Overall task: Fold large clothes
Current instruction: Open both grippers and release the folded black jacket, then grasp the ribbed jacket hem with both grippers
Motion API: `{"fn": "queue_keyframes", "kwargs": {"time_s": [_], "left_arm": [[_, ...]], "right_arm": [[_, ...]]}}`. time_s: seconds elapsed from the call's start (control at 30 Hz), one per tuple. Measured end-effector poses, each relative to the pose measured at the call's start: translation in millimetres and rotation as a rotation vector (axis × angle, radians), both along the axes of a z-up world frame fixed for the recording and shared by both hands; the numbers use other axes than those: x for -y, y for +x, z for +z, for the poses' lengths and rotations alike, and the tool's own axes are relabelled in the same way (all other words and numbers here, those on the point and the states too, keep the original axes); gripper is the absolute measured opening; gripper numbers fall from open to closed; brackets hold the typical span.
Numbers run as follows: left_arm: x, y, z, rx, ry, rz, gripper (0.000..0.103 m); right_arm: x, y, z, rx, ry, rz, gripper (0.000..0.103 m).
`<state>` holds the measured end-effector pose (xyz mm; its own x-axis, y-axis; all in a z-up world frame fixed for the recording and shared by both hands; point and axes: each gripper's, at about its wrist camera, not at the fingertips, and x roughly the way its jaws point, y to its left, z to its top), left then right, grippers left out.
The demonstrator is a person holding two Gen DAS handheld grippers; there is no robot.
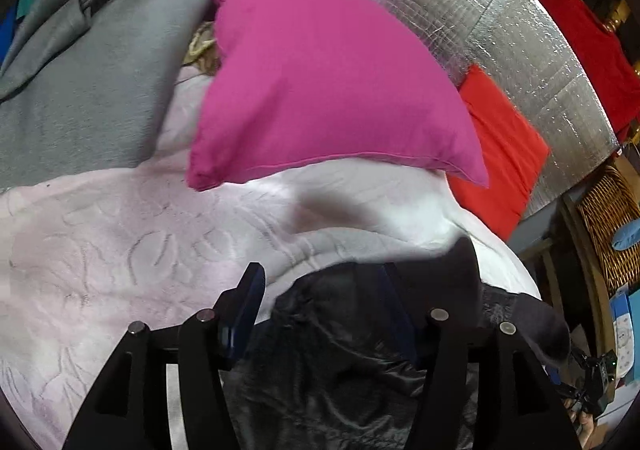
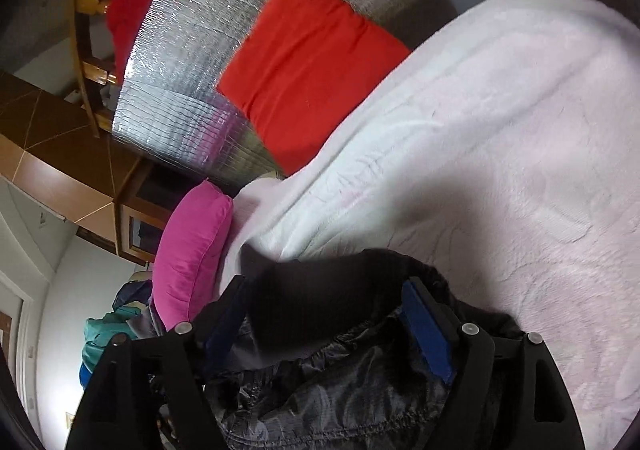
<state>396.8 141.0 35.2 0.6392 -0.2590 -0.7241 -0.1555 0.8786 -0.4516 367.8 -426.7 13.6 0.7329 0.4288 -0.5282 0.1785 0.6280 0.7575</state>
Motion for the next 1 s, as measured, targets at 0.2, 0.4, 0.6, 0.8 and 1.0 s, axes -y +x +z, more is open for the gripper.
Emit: {"fn": "queue_keyframes", "kwargs": {"time_s": [0.2,0.4,0.6,0.8,1.0], "left_arm": [[2,1,-14,-0.021,0.047,-0.075,0.06],[33,22,-40,-0.114,0.114,-0.235,0.061],[44,45,-60,-0.187,0.128,-0.272,0.063],[50,51,-66,-0.198,0.138,-0.284,0.063],[63,43,-55,-0.173,0.222,-0.311,0.013]], "right_arm": [[1,-10,6,0.007,-0.124,0.032,0.081],[-15,12,-9,-0.075,-0.361,0.138,0.081],[-26,32,-35,-0.154,-0.466,0.231,0.081],[-29,36,-42,-0.176,-0.485,0.253,0.041],[-46,27,-15,-0.151,-0.61,0.239,0.011]]}}
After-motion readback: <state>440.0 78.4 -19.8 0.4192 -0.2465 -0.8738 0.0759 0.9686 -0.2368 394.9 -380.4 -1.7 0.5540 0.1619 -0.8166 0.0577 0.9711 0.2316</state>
